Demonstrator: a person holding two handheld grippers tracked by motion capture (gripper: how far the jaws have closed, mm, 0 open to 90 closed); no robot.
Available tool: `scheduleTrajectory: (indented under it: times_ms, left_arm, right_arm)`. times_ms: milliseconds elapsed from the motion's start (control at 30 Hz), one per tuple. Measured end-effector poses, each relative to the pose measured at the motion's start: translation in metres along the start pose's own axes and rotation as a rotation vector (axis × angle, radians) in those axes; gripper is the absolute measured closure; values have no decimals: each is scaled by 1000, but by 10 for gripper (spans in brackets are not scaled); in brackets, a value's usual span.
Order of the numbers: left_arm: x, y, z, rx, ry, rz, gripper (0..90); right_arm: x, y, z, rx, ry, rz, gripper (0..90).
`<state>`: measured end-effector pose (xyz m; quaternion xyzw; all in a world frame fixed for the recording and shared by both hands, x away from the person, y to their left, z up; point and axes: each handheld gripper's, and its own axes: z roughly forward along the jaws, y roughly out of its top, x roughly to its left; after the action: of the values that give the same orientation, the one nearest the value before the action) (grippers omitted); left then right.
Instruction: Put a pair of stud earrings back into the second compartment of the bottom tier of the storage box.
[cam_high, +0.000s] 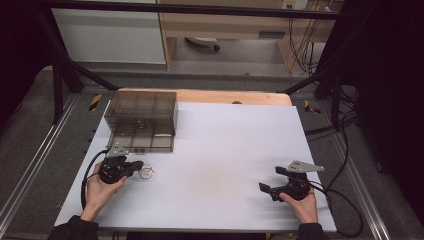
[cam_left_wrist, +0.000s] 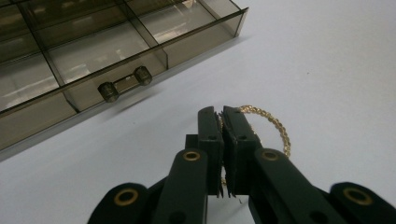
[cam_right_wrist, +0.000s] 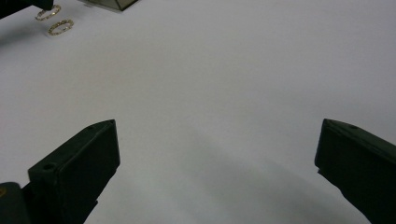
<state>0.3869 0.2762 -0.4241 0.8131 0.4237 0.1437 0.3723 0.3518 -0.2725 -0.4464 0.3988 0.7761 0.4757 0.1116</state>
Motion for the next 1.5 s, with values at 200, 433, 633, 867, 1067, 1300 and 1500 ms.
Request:
scheduleTrajectory:
  times_ms: [200,433,633,867,1067,1300,1500]
  left_arm:
    - [-1,4,-6,-1,4,0,865]
    - [0,9,-9,-1,1,-6,866]
    - [2,15,-10,-1,-6,-12,866]
    - [6,23,-12,-11,-5,-21,866]
    - [12,33,-16,-17,4,-27,866]
    - [18,45,-18,-17,18,-29,866]
    - [24,55,-18,-21,30,-30,866]
  right_arm:
    - [0,0,1,1,1,-7,7]
    - [0,0,0,3,-2,-5,6]
    - [0,0,0,4,-3,-5,7]
    - [0,0,0,3,-4,-7,7]
    - [0,0,1,6,-4,-4,7]
    - [0,0,0,5,-5,-8,7]
    - [0,0,1,10,-5,-4,7]
